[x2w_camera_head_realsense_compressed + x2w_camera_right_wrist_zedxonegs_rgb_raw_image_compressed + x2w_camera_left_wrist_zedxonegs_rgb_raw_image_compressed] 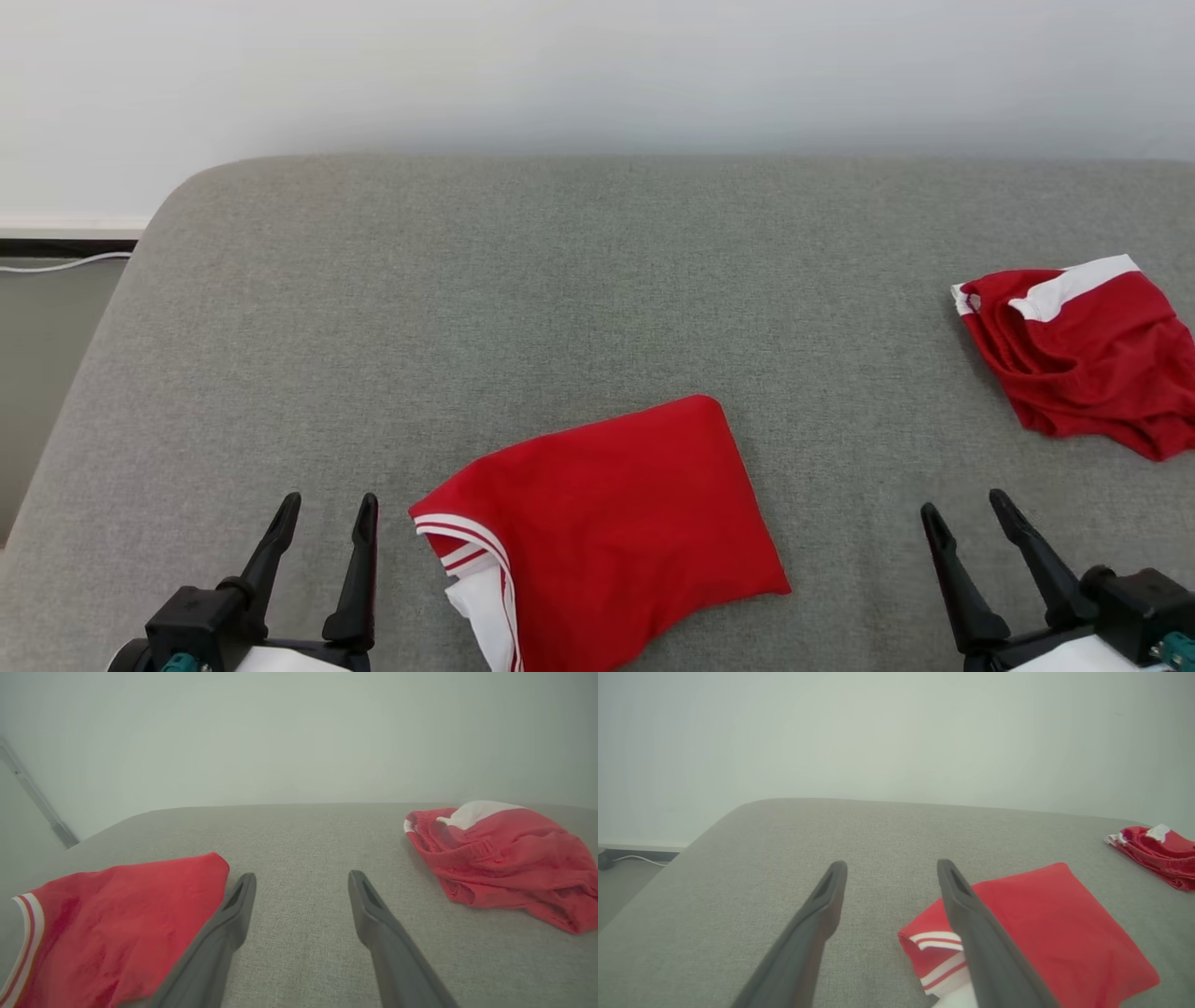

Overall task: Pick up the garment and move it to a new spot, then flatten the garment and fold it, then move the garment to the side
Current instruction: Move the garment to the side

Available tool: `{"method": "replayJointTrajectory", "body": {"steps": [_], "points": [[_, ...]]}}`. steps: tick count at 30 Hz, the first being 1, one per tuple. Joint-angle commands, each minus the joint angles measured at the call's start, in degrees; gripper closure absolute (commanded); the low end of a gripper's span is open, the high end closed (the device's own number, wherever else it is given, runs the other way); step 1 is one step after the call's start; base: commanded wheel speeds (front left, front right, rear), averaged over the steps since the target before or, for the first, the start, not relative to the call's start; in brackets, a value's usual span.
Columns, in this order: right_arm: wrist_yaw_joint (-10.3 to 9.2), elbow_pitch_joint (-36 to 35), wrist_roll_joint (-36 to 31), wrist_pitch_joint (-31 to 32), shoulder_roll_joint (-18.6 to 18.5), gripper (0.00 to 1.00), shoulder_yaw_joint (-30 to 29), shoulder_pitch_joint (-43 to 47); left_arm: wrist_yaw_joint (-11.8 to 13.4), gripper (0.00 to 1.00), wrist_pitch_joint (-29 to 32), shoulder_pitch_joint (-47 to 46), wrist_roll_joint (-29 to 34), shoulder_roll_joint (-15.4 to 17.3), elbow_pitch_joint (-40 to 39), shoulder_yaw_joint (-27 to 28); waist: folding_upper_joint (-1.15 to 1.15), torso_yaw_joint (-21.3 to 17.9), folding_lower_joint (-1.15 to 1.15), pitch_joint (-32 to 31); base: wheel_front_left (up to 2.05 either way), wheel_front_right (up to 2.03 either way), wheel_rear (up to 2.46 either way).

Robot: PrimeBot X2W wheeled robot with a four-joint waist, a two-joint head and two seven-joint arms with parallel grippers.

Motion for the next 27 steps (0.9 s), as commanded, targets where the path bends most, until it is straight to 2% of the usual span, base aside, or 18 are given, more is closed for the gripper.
{"method": "replayJointTrajectory", "body": {"steps": [1,7,11,19,27], "points": [[0.0,-0.5,0.6,-0.8,-1.8,0.0,1.6,-2.2,0.5,0.0,0.0,-2.7,0.3,1.3,-1.5,2.2,0.0,0.4,0.0,0.2,0.0,0.0,0.0],[0.0,8.2,8.4,-0.5,-4.7,0.0,8.9,-8.0,0.3,0.0,-0.2,-3.8,0.4,0.8,-1.7,1.8,0.0,3.2,0.0,1.7,0.0,0.0,0.0],[0.0,14.1,17.1,0.2,-6.0,0.0,16.3,-13.7,-0.1,0.0,-0.6,-4.8,0.4,0.0,-1.4,1.3,0.0,5.8,0.0,3.0,0.0,0.0,0.0],[0.0,20.6,28.0,1.0,-7.3,0.0,26.5,-20.6,-1.0,0.0,-1.3,-6.2,0.4,-1.2,-0.1,0.7,0.0,8.6,0.0,4.4,0.0,0.0,0.0],[0.0,23.0,36.5,2.5,-7.9,0.0,35.7,-24.3,-1.3,0.0,-1.9,-6.5,0.3,-1.6,0.7,1.2,0.0,9.1,0.0,4.8,0.0,0.0,0.0]]}}
